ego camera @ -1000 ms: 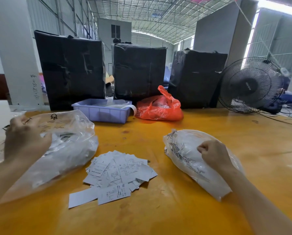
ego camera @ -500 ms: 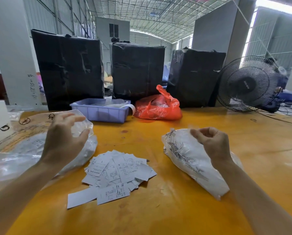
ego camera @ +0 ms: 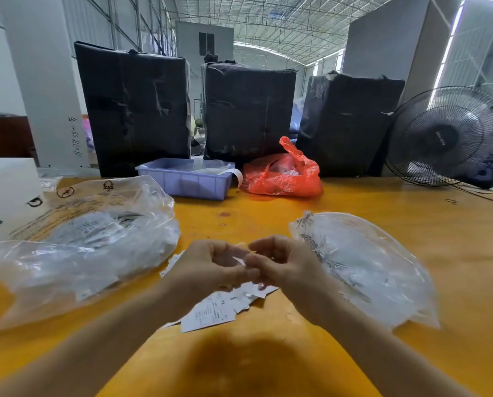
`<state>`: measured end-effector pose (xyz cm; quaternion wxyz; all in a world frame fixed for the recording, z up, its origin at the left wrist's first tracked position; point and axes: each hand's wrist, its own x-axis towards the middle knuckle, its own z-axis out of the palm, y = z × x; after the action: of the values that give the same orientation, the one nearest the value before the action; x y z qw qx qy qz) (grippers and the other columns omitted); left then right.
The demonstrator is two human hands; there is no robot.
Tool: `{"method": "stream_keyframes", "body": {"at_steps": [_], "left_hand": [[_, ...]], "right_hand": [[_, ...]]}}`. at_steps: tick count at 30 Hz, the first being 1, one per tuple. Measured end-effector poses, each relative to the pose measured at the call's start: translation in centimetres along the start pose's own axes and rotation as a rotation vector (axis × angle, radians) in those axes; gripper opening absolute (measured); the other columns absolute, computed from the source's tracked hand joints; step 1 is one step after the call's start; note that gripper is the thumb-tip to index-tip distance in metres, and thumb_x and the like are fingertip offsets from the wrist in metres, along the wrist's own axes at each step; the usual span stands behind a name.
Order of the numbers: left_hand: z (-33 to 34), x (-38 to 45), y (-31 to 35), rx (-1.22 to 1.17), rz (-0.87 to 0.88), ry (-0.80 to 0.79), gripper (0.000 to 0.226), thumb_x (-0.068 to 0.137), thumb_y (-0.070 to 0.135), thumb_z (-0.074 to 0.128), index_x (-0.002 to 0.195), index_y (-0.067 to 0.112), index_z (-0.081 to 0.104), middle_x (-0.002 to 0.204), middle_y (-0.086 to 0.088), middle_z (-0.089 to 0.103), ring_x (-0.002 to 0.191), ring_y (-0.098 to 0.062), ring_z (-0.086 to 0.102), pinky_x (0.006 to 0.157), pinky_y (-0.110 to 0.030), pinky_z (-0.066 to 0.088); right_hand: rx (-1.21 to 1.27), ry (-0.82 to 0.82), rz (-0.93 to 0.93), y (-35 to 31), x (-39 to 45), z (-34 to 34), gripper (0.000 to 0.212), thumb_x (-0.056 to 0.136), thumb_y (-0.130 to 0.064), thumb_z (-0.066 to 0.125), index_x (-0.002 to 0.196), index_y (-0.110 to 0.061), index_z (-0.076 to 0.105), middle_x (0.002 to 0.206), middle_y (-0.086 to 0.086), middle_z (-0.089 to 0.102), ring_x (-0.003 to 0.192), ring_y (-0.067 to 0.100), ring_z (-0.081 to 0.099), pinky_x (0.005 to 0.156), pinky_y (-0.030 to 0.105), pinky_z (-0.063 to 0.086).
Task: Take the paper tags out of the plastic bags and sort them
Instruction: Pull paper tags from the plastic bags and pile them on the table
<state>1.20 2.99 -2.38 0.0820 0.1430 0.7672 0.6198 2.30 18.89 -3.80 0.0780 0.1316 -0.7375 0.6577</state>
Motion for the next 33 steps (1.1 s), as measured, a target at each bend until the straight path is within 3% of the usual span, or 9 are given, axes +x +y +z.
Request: {"method": "stream_keyframes", "body": {"at_steps": [3, 6, 9, 14, 17, 19, 24, 27, 33], "left_hand": [[-0.8, 0.3, -0.1, -0.042, -0.014, 0.061, 0.028, 0.055, 0.02, 0.078, 0.08, 0.008, 0.074, 0.07, -0.008, 0.07, 0.058, -0.01, 0.059, 0.055, -0.019, 0.049], [-1.8, 0.9, -0.6, -0.057, -0.031, 0.183, 0.018, 0.056, 0.022, 0.079, 0.07, 0.013, 0.074, 0.068, -0.002, 0.072, 0.054, -0.004, 0.06, 0.054, -0.018, 0.048], [-2.4, 1.2, -1.1, -0.066, -0.06, 0.253, 0.016, 0.064, 0.01, 0.082, 0.075, 0.009, 0.07, 0.065, -0.002, 0.071, 0.052, -0.005, 0.06, 0.051, -0.018, 0.045], [-2.3, 1.4, -1.2, -0.277, -0.098, 0.269, 0.033, 0.07, -0.014, 0.071, 0.094, 0.002, 0.055, 0.072, -0.013, 0.073, 0.055, -0.018, 0.069, 0.047, -0.02, 0.053], [-2.3, 1.3, -1.1, -0.336, -0.112, 0.245, 0.04, 0.067, -0.021, 0.069, 0.097, 0.001, 0.054, 0.075, -0.015, 0.072, 0.062, -0.023, 0.071, 0.05, -0.021, 0.055], [-2.2, 1.3, -1.1, -0.325, -0.135, 0.23, 0.044, 0.064, -0.02, 0.071, 0.099, 0.002, 0.056, 0.088, -0.017, 0.067, 0.072, -0.024, 0.07, 0.053, -0.021, 0.056], [-1.8, 1.5, -1.1, -0.409, -0.162, 0.129, 0.031, 0.067, -0.016, 0.069, 0.094, 0.0, 0.066, 0.09, -0.016, 0.069, 0.082, -0.019, 0.07, 0.057, -0.017, 0.055], [-1.9, 1.5, -0.8, -0.43, -0.164, 0.105, 0.016, 0.065, -0.007, 0.071, 0.08, 0.0, 0.073, 0.073, -0.01, 0.073, 0.061, -0.011, 0.069, 0.054, -0.016, 0.053], [-1.4, 1.2, -0.7, -0.493, -0.13, 0.079, 0.038, 0.057, 0.013, 0.075, 0.091, -0.002, 0.068, 0.078, -0.013, 0.073, 0.061, -0.016, 0.069, 0.052, -0.02, 0.054]], "right_hand": [[0.087, 0.145, 0.025, 0.1, 0.8, -1.1, 0.008, 0.087, -0.008, 0.063, 0.096, -0.007, 0.062, 0.075, 0.008, 0.067, 0.057, 0.014, 0.064, 0.053, 0.021, 0.052], [-0.314, 0.252, -0.046, 0.9, 1.4, -2.9, 0.004, 0.089, -0.005, 0.061, 0.091, -0.007, 0.063, 0.077, 0.008, 0.066, 0.058, 0.012, 0.063, 0.055, 0.023, 0.052], [-0.685, 0.099, -0.067, 2.0, 1.4, -3.4, 0.011, 0.084, -0.019, 0.069, 0.092, -0.012, 0.068, 0.08, -0.002, 0.065, 0.07, 0.007, 0.059, 0.062, 0.019, 0.046], [-1.021, -0.277, -0.102, 3.0, 1.1, -2.4, 0.055, 0.071, -0.05, 0.074, 0.117, -0.021, 0.064, 0.113, -0.01, 0.062, 0.104, 0.005, 0.052, 0.087, 0.018, 0.04], [-0.917, -0.158, -0.165, 2.9, 0.9, -2.2, 0.013, 0.088, -0.024, 0.062, 0.085, -0.014, 0.071, 0.083, -0.008, 0.068, 0.072, 0.0, 0.055, 0.066, 0.014, 0.041], [-0.768, -0.004, -0.09, 2.6, 1.1, -2.5, 0.03, 0.092, -0.012, 0.055, 0.062, -0.008, 0.054, 0.056, -0.003, 0.047, 0.053, 0.006, 0.041, 0.053, 0.024, 0.035], [0.231, 0.035, 0.278, 1.2, 1.4, -2.8, 0.013, 0.093, 0.001, 0.049, 0.095, 0.004, 0.062, 0.09, 0.022, 0.07, 0.081, 0.029, 0.071, 0.062, 0.026, 0.056], [0.37, -0.036, 0.316, 0.9, 1.3, -2.4, 0.015, 0.091, 0.006, 0.048, 0.099, 0.003, 0.061, 0.088, 0.021, 0.072, 0.083, 0.031, 0.071, 0.062, 0.026, 0.057], [0.396, -0.052, 0.284, 0.8, 1.2, -2.2, 0.022, 0.076, 0.007, 0.063, 0.096, 0.0, 0.063, 0.082, 0.016, 0.068, 0.07, 0.023, 0.068, 0.058, 0.022, 0.054]]}}
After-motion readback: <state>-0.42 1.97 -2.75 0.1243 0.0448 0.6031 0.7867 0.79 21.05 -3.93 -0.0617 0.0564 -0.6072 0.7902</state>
